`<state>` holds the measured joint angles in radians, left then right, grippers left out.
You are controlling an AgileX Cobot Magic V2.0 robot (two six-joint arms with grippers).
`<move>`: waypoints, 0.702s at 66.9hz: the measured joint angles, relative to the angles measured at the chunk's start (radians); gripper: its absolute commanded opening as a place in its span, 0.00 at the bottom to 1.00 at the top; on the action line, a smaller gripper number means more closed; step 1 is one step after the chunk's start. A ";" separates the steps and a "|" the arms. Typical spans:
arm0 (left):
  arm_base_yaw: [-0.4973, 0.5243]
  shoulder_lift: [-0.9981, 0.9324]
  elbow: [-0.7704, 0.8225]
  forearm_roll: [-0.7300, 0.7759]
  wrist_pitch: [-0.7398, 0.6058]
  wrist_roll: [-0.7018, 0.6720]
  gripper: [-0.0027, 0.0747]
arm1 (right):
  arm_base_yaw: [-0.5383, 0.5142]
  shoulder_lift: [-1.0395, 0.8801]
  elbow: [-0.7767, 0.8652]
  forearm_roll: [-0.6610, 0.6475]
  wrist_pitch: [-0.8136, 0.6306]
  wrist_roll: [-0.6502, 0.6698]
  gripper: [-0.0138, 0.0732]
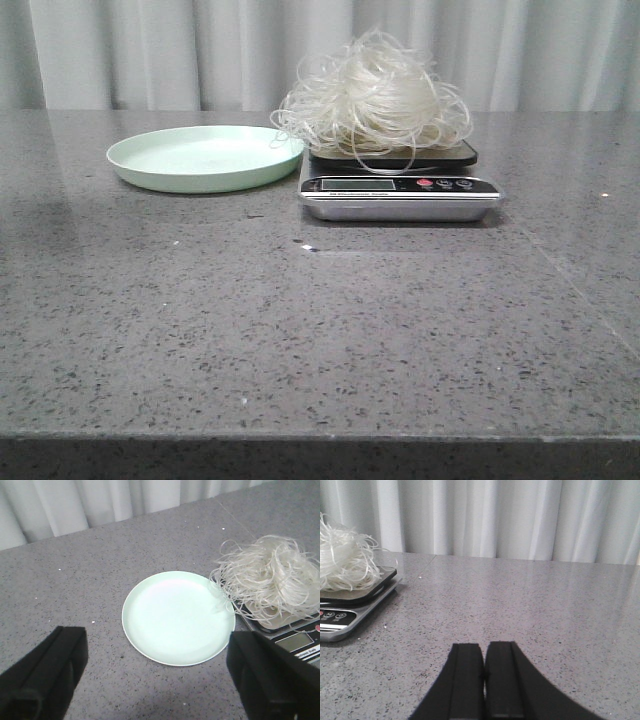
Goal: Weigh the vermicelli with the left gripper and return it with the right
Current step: 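Withdraw the left gripper and let the scale settle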
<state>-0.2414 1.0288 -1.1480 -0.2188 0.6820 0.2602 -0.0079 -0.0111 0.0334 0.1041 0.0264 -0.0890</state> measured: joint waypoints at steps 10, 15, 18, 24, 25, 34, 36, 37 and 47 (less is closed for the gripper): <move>0.000 -0.195 0.234 -0.026 -0.123 0.004 0.83 | 0.000 0.000 0.000 0.000 0.000 0.000 0.36; 0.000 -0.308 0.354 -0.041 -0.188 0.004 0.83 | 0.000 0.000 0.000 0.000 0.000 0.000 0.36; 0.000 -0.382 0.426 -0.047 -0.228 0.004 0.83 | 0.000 0.000 0.000 0.000 0.000 0.000 0.36; 0.000 -0.531 0.557 -0.051 -0.314 0.004 0.83 | 0.000 0.000 0.000 0.000 0.000 0.000 0.36; 0.000 -0.550 0.566 -0.051 -0.320 0.004 0.83 | 0.000 0.000 0.000 0.000 0.000 0.000 0.36; 0.000 -0.722 0.704 -0.055 -0.397 0.004 0.83 | 0.000 0.000 0.000 0.000 0.000 0.000 0.36; 0.000 -0.752 0.729 -0.055 -0.403 0.004 0.83 | 0.000 0.000 0.000 0.000 0.000 0.000 0.36; 0.000 -0.766 0.738 -0.055 -0.406 0.004 0.83 | 0.000 0.000 0.000 0.000 0.000 0.000 0.36; 0.000 -0.885 0.808 -0.056 -0.423 0.004 0.83 | 0.000 0.000 0.000 0.000 0.000 0.000 0.36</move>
<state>-0.2414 0.1437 -0.3398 -0.2748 0.2585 0.2638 -0.0079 -0.0111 0.0334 0.1041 0.0264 -0.0890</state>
